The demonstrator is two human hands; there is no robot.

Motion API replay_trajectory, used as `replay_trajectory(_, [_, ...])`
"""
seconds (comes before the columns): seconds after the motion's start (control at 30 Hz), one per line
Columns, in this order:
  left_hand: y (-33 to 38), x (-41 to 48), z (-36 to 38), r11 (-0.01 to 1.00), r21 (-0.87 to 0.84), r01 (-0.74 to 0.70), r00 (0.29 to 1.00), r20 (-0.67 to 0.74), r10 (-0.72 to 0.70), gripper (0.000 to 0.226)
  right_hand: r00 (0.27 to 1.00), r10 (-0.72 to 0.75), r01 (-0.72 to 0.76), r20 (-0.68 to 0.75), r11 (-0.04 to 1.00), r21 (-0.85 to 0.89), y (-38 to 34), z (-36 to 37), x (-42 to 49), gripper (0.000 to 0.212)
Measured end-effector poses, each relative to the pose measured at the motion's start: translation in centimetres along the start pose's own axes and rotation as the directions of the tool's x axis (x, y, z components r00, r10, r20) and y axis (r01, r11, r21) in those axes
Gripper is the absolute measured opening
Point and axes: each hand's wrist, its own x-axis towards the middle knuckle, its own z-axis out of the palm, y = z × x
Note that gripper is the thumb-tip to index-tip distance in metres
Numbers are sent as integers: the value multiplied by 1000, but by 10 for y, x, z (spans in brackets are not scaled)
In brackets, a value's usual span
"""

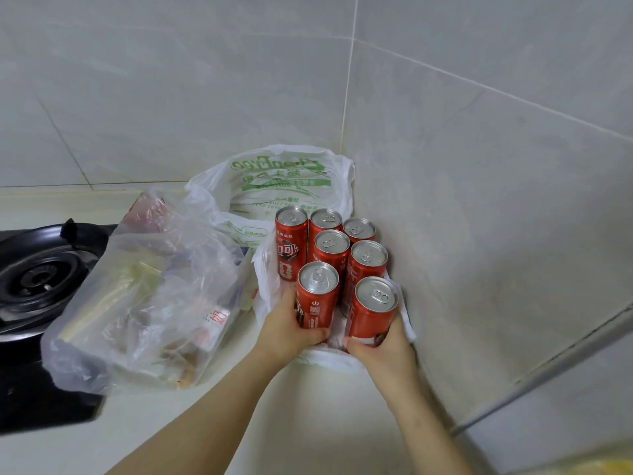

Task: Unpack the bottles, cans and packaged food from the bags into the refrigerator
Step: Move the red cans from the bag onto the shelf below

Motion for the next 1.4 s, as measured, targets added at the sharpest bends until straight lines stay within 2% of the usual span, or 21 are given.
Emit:
replay_trajectory(0.1, [-4,0,1,1000,3,-10,999,36,10,86,999,13,-13,-37,1000,1,8,5,-1,93])
replay_trajectory(0.27, [-7,-2,4,1000,19,-9,1000,-10,10,95,999,51,-50,-15,997,50,18,8,-1,98])
replay_trajectory(0.37, [-6,-2,7,999,40,0,999,-43,2,89,998,68,-68,-11,997,43,21,8,2,97])
replay_trajectory(0.5, [-6,-2,10,999,43,17,988,-156,-10,80,989,145,-146,-27,989,-29,29,8,2,86])
replay_trajectory(0.63, [-5,-8,11,999,31,-29,975,-219,35,83,976,211,-214,-52,975,-65,25,9,-2,72])
replay_trajectory(0.73, [4,-18,7,997,-31,-76,959,-275,64,82,981,174,-179,-87,982,-59,9,5,-6,70])
replay_trajectory(0.87, [21,-36,-10,988,-58,-144,931,-345,115,70,989,107,-109,-99,994,-16,-21,4,-4,58])
replay_trajectory(1.03, [38,-64,-51,988,-44,-150,902,-414,119,54,995,101,-100,-18,992,71,-55,33,-5,69])
replay_trajectory(1.17, [34,-98,-96,995,40,-93,872,-479,101,52,988,52,-70,144,990,119,-86,68,-20,61])
replay_trajectory(1.4, [12,-176,-172,988,148,45,788,-613,56,48,920,-21,-52,392,984,173,-126,143,-65,54])
